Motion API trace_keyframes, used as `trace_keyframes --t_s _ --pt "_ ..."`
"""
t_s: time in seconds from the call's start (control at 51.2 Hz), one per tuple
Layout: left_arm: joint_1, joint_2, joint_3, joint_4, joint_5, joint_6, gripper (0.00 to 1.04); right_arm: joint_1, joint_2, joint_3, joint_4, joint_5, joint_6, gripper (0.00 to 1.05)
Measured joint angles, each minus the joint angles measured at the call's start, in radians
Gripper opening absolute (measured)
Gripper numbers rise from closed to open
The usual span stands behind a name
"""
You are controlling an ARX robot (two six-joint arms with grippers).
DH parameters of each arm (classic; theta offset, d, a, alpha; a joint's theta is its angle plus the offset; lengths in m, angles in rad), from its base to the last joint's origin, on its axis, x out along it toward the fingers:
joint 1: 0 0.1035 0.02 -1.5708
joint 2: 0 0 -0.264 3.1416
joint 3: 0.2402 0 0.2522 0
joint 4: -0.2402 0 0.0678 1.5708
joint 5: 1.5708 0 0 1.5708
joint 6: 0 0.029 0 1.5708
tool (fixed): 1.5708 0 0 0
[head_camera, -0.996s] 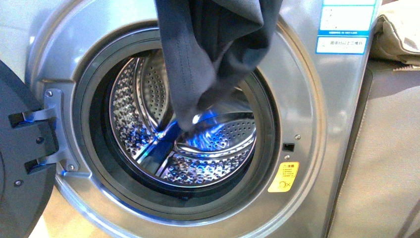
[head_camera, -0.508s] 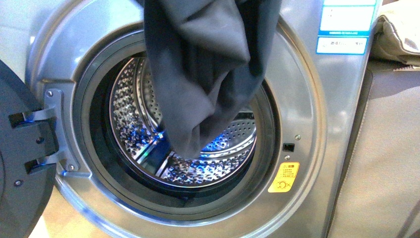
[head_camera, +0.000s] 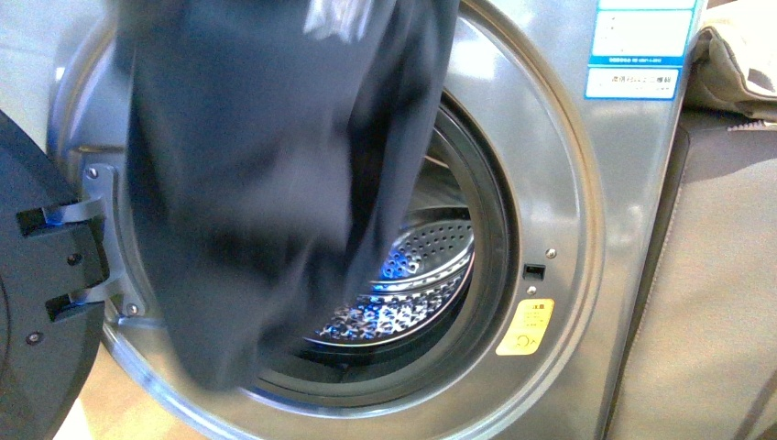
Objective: Put clothes into washing machine
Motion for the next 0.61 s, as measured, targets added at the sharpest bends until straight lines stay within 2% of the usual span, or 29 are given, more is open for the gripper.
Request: trace_keyframes --t_s 0.117,0.156,0.215,0.293,0.488,0.605 --pt "0.024 0.014 -0.060 0.040 0.013 -0.013 0.13 0.034 -0.079 -0.123 0.045 0.060 0.011 0.97" --pt "0.034 0.023 -0.082 0.060 0.017 -0.023 0.13 0.056 -0.093 -0.133 -0.009 0.115 0.007 0.94" --pt "0.044 0.035 -0.103 0.079 0.021 -0.031 0.13 0.092 -0.134 -0.142 -0.188 0.212 -0.007 0.86" --pt "0.058 0.058 -0.131 0.108 0.029 -0.043 0.13 0.114 -0.199 -0.235 -0.318 0.278 -0.016 0.75" --pt "0.089 0.127 -0.161 0.167 0.042 -0.071 0.13 0.064 -0.306 -0.462 -0.302 0.221 -0.027 0.50" --pt "0.106 0.203 -0.161 0.211 0.051 -0.090 0.13 -0.013 -0.393 -0.597 -0.253 0.146 -0.030 0.26"
